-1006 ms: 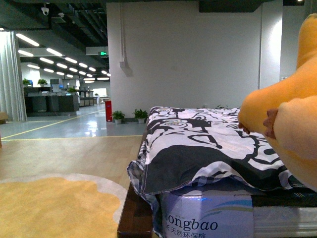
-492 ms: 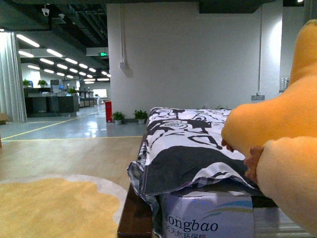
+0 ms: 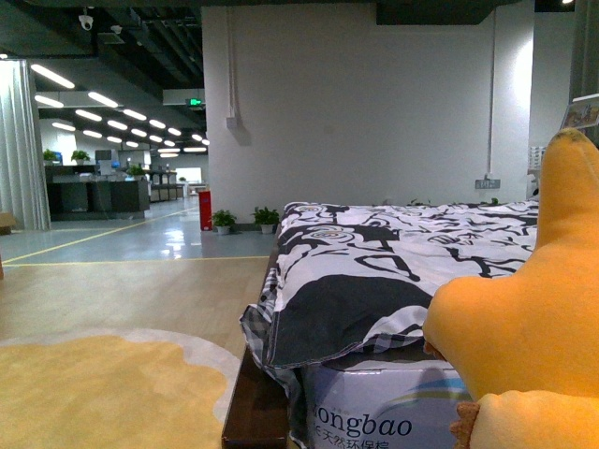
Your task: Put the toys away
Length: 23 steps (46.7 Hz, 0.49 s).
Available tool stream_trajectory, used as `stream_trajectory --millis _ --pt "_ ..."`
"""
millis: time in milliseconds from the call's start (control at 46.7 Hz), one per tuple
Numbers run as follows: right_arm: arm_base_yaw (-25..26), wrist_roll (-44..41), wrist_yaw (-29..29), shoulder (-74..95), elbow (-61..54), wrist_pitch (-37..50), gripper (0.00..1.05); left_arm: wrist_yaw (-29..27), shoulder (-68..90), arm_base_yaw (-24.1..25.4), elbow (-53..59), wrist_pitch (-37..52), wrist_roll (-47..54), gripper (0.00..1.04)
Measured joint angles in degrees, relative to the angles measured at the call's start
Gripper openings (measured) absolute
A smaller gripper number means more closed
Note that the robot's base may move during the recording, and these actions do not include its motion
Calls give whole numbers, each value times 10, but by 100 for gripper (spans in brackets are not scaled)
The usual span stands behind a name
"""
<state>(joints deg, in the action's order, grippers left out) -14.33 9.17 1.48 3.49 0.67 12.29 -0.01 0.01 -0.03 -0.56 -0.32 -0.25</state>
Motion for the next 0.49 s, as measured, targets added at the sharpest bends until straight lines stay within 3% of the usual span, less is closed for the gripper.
stream_trajectory --millis 492 --pt "0 0 0 -1 0 0 7 0 0 0 0 0 0 99"
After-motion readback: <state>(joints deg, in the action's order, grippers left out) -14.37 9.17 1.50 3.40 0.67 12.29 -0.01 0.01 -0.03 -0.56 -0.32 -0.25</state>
